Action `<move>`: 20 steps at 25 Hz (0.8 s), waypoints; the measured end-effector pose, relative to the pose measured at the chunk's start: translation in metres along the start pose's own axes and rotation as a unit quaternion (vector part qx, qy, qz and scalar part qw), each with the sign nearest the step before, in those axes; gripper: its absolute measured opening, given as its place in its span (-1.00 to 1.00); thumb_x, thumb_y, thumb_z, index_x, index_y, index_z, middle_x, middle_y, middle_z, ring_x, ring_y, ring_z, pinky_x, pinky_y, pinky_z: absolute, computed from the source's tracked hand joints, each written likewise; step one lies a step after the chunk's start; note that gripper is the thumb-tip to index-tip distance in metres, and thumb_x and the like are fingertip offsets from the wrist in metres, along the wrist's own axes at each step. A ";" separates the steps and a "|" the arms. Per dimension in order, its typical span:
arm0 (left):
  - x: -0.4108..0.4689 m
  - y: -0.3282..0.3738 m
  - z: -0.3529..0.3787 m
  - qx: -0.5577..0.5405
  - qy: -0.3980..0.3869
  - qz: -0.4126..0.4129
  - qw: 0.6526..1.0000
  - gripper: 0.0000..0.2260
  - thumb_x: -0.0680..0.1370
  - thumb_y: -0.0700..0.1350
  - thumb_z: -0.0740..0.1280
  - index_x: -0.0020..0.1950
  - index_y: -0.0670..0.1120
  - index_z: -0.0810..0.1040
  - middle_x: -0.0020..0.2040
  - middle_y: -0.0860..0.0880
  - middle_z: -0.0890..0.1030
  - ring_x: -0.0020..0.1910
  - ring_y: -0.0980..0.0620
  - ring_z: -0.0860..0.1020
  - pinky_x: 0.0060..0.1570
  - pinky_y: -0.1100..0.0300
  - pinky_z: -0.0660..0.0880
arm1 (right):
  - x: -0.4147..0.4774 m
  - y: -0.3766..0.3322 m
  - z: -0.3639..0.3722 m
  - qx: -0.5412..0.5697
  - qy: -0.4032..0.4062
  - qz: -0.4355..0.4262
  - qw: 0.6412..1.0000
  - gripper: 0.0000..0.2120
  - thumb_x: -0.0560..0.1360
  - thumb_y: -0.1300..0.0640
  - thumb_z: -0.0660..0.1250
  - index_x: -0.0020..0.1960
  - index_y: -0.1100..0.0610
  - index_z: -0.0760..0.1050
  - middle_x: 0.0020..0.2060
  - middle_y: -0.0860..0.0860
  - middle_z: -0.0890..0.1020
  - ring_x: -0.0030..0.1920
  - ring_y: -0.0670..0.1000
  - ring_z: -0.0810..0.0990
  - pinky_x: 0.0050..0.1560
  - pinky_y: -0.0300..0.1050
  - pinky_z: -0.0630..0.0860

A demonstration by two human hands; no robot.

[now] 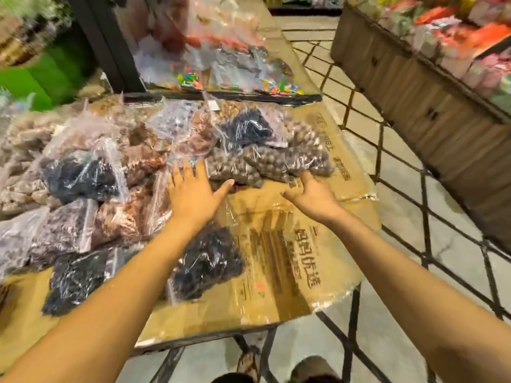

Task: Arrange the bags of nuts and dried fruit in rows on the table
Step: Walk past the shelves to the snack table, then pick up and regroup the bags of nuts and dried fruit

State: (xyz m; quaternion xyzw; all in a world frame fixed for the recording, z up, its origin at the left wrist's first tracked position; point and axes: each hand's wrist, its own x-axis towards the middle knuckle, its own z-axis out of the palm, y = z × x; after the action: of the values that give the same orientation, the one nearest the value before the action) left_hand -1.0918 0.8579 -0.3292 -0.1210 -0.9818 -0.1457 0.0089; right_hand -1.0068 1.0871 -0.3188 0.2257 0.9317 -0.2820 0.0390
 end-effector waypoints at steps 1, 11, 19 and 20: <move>0.014 0.004 0.001 0.006 0.008 -0.006 1.000 -0.17 0.49 0.39 0.08 0.53 -0.18 0.05 0.53 -0.30 0.07 0.50 -0.33 0.03 0.45 -0.19 0.05 | 0.018 0.000 -0.006 0.008 -0.004 -0.006 1.000 -0.33 0.46 -0.21 0.32 0.42 0.12 0.25 0.34 0.18 0.47 0.32 0.24 0.44 0.25 0.11 0.45; 0.102 0.032 0.014 -0.059 0.154 -0.215 0.963 -0.17 0.49 0.39 0.07 0.55 -0.14 -0.02 0.56 -0.21 0.03 0.54 -0.17 -0.04 0.49 -0.10 -0.07 | 0.214 -0.031 -0.045 0.051 -0.086 -0.208 0.973 -0.34 0.47 -0.16 0.37 0.43 0.14 0.25 0.35 0.19 0.43 0.33 0.20 0.43 0.25 0.03 0.42; 0.053 0.059 0.028 -0.037 0.172 -0.355 0.918 -0.16 0.46 0.43 0.05 0.55 -0.09 0.02 0.56 -0.20 0.05 0.54 -0.19 -0.04 0.50 -0.10 -0.08 | 0.291 -0.095 -0.046 -0.032 -0.266 -0.310 0.912 -0.01 0.33 -0.20 0.49 0.52 0.22 0.09 0.49 0.18 0.28 0.44 0.20 0.31 0.41 0.05 0.30; 0.046 0.061 0.028 -0.033 0.168 -0.375 0.911 -0.14 0.44 0.44 0.03 0.55 -0.10 0.02 0.56 -0.21 0.07 0.54 -0.20 -0.03 0.50 -0.11 -0.06 | 0.294 -0.098 -0.043 -0.084 -0.283 -0.311 0.903 -0.03 0.29 -0.23 0.51 0.47 0.24 0.19 0.43 0.21 0.36 0.38 0.21 0.38 0.37 0.05 0.36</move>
State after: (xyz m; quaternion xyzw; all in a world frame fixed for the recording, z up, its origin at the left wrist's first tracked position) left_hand -1.1210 0.9330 -0.3359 0.2824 -0.9335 -0.1889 0.1149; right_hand -1.3115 1.1551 -0.2921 -0.1687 0.9244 -0.2529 0.2305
